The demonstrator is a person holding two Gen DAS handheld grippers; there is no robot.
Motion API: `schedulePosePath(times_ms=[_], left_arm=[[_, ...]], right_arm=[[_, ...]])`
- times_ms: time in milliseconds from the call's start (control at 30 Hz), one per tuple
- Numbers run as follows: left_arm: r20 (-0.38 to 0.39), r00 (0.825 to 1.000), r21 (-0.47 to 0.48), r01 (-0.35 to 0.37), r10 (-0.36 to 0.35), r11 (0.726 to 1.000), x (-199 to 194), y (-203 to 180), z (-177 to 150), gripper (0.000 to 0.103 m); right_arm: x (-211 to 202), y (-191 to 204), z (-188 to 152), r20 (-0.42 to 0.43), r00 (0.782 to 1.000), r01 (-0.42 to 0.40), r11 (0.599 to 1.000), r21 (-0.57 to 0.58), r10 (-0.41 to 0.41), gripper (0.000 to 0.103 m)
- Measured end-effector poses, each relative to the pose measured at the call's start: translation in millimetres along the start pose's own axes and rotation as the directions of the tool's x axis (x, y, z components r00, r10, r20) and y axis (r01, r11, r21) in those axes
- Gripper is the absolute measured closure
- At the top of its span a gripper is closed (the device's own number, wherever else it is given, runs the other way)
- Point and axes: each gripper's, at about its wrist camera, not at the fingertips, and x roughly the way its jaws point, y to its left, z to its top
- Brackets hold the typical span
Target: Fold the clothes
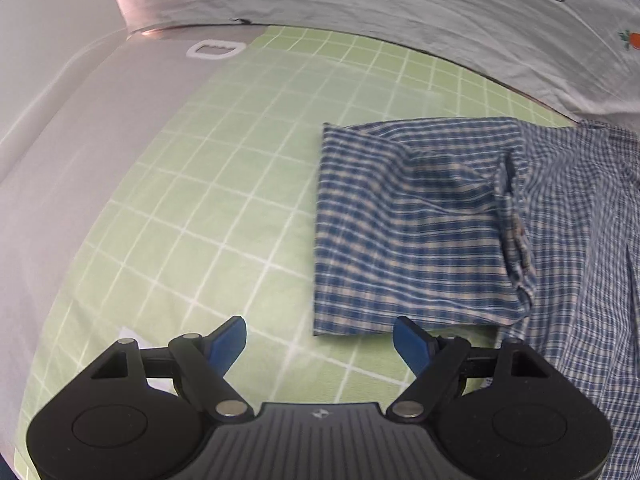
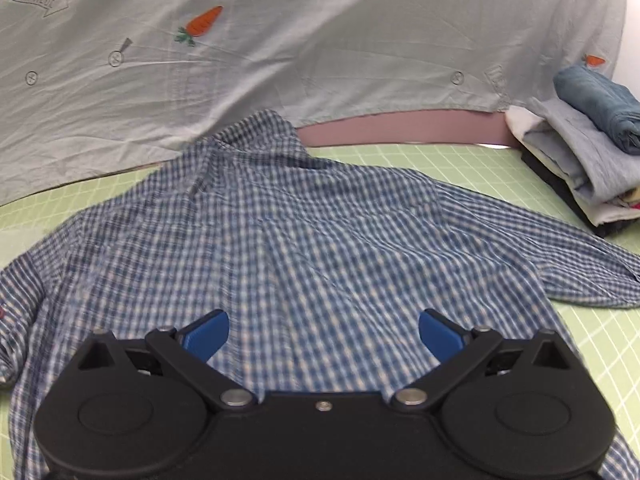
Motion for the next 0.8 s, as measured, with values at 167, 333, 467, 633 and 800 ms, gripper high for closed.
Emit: schedulePosePath(times_ms=[167,333,467,633,800], left_arm=[[-0.035,0.997,-0.046,-0.072,0.071,0.996,13.5,14.6,-0.4,0.016],[-0.064,0.992,-0.105,-0.112,0.105,0.988,24.6,27.5,0.9,0.013],[-0.067,0.991,-0.122,-0.123,0.116,0.985,27.4,31.0,0.2,0.01],[-0.068,0.99,-0.139,-0.131,0.123,0.982,30.0,33.3,-1.0,0.005],[-0.073,0.989,-0.154,-0.141,0.131,0.978,32.0,33.3,-0.1,0.002]], right_arm=[[5.8,67.0,13.1,0.002,0.996,-0.088,0.993,-0.077,0.089,0.006],[6.1,115.9,8.0,-0.038,0.985,-0.169,0.981,-0.093,0.166,0.017],[7.4,144.9,2.9,-0.084,0.974,-0.218,0.971,-0.099,0.21,0.027],[-1.5,173.7,0.8,-0.087,0.961,-0.271,0.957,-0.106,0.263,0.032],[-9.8,192.7,7.6,-0.082,0.945,-0.324,0.943,-0.075,0.318,0.037]])
